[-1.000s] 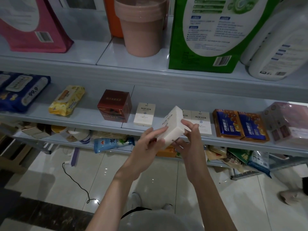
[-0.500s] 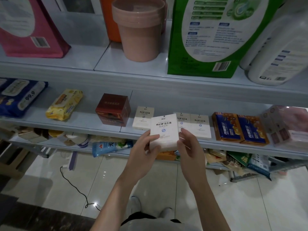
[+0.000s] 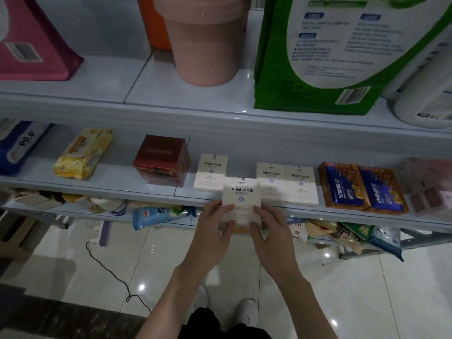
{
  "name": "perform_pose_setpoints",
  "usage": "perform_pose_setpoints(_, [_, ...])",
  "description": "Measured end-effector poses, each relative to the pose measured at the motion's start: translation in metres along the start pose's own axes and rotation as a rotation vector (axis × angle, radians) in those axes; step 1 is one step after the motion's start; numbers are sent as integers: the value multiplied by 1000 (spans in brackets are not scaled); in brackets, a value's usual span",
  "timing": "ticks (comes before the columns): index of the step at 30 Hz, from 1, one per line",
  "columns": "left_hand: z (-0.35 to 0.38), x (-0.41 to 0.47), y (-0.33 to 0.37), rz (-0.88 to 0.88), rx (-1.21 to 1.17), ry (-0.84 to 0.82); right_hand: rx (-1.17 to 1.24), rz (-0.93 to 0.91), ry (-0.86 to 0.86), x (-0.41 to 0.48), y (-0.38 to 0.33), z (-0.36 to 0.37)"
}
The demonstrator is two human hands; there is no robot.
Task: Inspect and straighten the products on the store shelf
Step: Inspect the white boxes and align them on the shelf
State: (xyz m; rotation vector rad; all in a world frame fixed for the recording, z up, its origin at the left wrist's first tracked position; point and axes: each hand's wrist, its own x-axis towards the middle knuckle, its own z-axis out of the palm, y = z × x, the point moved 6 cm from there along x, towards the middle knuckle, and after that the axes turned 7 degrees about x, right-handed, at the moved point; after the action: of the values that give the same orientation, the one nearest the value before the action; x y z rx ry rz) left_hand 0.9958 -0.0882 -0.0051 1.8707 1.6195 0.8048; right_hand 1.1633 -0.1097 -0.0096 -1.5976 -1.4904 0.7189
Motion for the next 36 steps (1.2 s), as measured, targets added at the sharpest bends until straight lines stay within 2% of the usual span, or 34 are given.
perform_pose_setpoints(9, [47, 31, -41, -38, 24, -141, -84, -29, -10, 32, 46, 35])
perform_pose_setpoints(15, [65, 45, -58, -27, 74, -134, -128, 32, -40, 45, 71, 52])
perform_pose_setpoints(19, [74, 42, -69, 27, 128, -139, -127, -16, -46, 41, 80, 60])
perform_pose_setpoints(23, [79, 43, -72, 97, 248, -154, -187, -26, -55, 36, 86, 65])
perform_pose_setpoints(29, [74, 54, -61, 201, 554, -77, -380, -138, 10, 48, 79, 63])
perform_pose_setpoints(36, [73, 79, -53, 195, 643, -37, -532, -186, 63, 73, 73, 63])
